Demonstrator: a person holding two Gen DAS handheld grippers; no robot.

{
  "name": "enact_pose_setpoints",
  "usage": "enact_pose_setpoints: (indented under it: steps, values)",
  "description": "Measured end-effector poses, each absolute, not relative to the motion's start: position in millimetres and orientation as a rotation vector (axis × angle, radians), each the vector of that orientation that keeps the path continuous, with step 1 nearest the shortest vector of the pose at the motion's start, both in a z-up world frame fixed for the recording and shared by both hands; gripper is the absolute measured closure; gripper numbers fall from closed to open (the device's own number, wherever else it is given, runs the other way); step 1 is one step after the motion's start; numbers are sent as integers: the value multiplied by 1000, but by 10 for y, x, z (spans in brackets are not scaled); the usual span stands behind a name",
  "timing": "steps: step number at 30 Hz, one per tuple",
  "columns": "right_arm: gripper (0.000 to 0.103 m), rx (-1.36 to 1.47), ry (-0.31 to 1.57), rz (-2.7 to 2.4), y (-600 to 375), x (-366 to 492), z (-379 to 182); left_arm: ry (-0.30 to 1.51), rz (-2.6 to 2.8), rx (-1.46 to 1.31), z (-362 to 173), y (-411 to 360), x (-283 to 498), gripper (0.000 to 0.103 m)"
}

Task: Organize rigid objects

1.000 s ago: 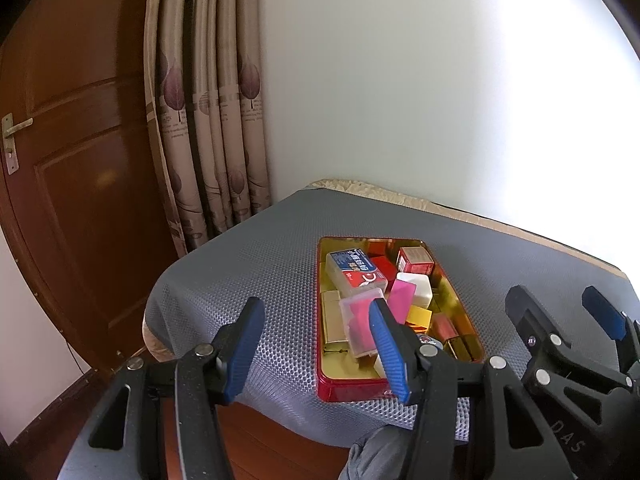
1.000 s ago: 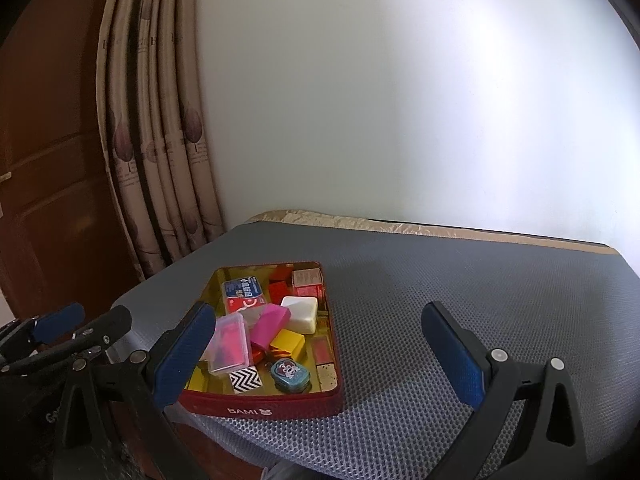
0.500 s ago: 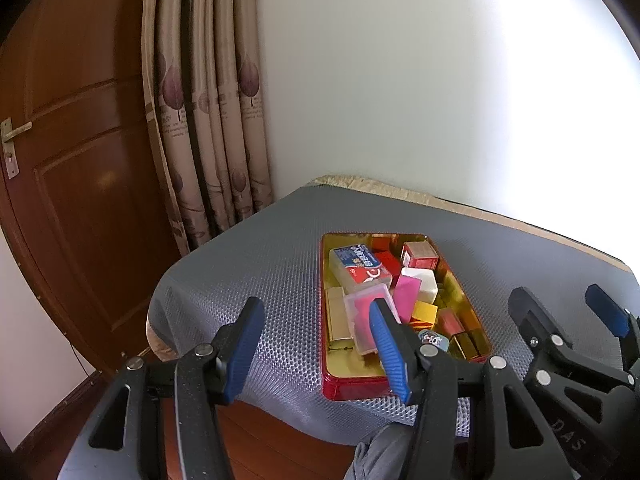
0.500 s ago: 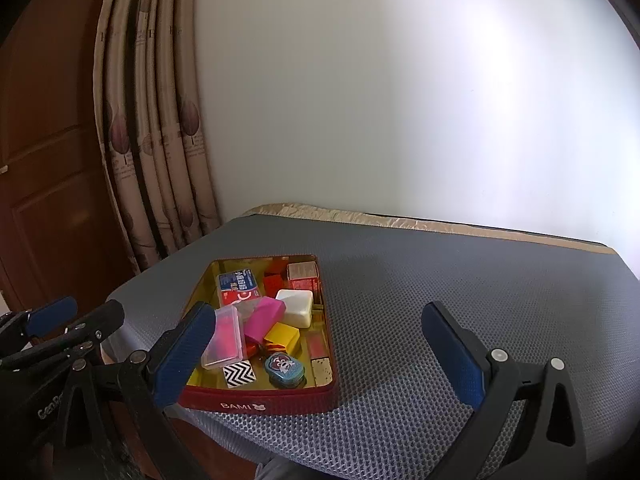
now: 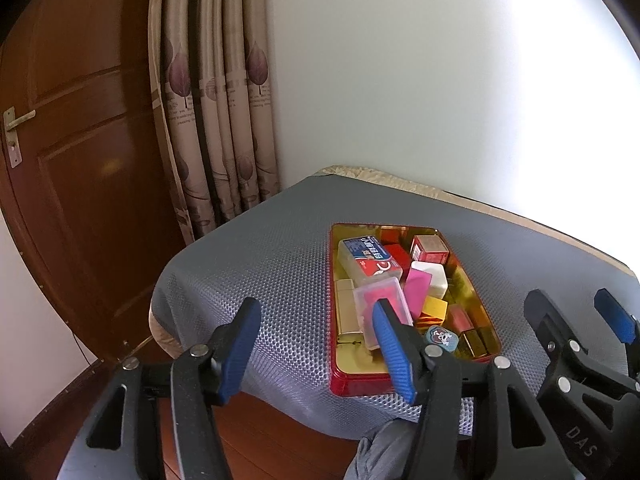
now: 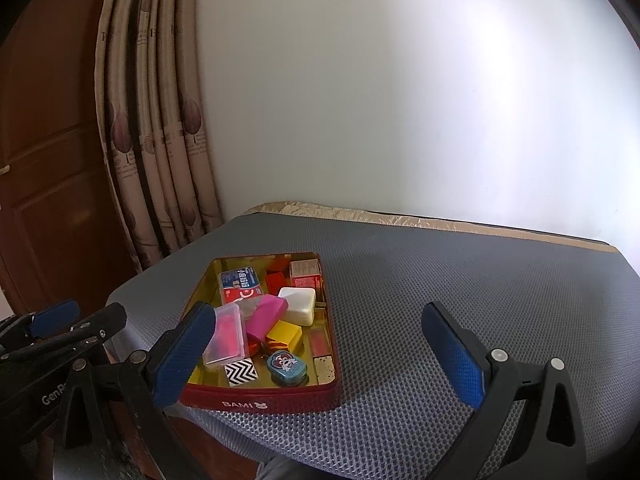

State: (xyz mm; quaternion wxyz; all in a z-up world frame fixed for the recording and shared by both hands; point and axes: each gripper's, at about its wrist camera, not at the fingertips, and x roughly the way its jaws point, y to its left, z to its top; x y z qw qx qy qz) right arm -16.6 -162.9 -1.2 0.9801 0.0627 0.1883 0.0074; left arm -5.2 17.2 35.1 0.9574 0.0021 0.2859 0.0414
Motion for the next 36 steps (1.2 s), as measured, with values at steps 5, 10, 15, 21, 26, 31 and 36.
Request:
enact_pose_setpoints:
  steps: [5, 10, 15, 21, 26, 31, 36]
  values:
    - [1, 125, 379, 16, -1630, -173, -15, 576, 90, 15, 343, 149, -60, 43]
    - [1, 119, 380, 20, -1621, -174, -16, 579, 90, 13, 339, 146, -50, 43]
    - [1, 108, 390, 28, -1592, -170, -33, 580, 88, 8, 343, 140, -51, 43]
    - [1, 106, 393, 32, -1591, -168, -35, 592, 73, 4, 323, 140, -37, 39]
    - [1, 110, 400, 25, -1607, -165, -39, 631, 43, -24, 285, 162, 7, 29]
    - [1, 115, 399, 25, -1627, -172, -36, 629, 43, -14, 270, 124, 0, 27]
    - [1, 115, 389, 26, -1638, -188, -22, 602, 60, 8, 307, 84, -41, 28]
